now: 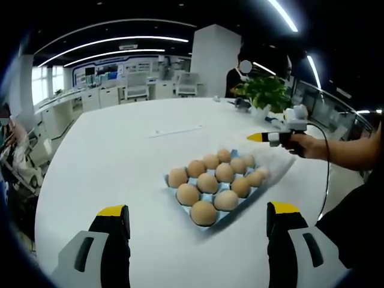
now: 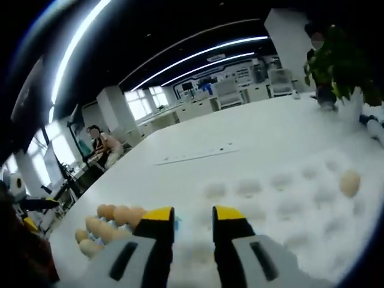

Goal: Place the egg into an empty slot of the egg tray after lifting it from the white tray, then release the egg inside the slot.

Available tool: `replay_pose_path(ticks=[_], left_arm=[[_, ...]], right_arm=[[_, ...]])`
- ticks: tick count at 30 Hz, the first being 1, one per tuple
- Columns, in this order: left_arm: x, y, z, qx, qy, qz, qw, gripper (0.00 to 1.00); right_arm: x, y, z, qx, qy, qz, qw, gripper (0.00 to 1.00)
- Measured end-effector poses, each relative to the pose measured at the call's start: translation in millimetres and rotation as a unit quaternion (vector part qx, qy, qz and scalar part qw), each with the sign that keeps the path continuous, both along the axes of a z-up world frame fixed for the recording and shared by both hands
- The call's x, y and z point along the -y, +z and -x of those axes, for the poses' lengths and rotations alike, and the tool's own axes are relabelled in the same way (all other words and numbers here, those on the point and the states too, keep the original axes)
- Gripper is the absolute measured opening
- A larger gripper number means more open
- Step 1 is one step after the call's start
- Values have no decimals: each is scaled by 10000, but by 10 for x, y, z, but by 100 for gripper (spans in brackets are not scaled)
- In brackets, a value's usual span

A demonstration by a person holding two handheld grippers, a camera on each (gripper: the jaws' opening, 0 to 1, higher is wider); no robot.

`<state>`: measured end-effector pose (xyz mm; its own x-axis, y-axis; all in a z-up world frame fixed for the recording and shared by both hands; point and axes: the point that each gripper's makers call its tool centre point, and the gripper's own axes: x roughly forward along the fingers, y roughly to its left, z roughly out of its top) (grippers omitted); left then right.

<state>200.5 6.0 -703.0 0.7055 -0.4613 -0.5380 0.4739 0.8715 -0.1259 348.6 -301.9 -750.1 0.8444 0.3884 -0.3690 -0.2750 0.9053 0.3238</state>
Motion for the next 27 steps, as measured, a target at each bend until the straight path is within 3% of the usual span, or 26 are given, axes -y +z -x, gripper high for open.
replay_pose_path(ticks=[3,6,8,10,15,20,24,27], left_arm=[[15,18,-14,23,-27,-11,10000,95],[10,27,-25,25,-9,-18,10000,95],[9,31,-30,30,-1,-26,10000,95],[12,30,-31,21,-4,-38,10000,95],[24,38,-42,12,-1,-65,10000,95],[31,35,-49,5,-9,-88,10000,95],[33,37,-48,-6,-6,-105,9999,95],[12,46,-46,-2,24,-125,9999,95]], right_arm=[[266,11,-21,110,-316,199,9992,26],[700,61,-47,320,-865,419,9949,26],[1013,82,-33,354,-1289,592,9893,26],[1171,96,-28,403,-1485,720,9855,26],[1743,137,20,527,-2224,1291,9649,27],[1868,51,-8,461,-2289,1392,9623,28],[1822,-139,-69,170,-2015,1719,9641,28],[1756,-139,-137,205,-1830,1865,9650,28]])
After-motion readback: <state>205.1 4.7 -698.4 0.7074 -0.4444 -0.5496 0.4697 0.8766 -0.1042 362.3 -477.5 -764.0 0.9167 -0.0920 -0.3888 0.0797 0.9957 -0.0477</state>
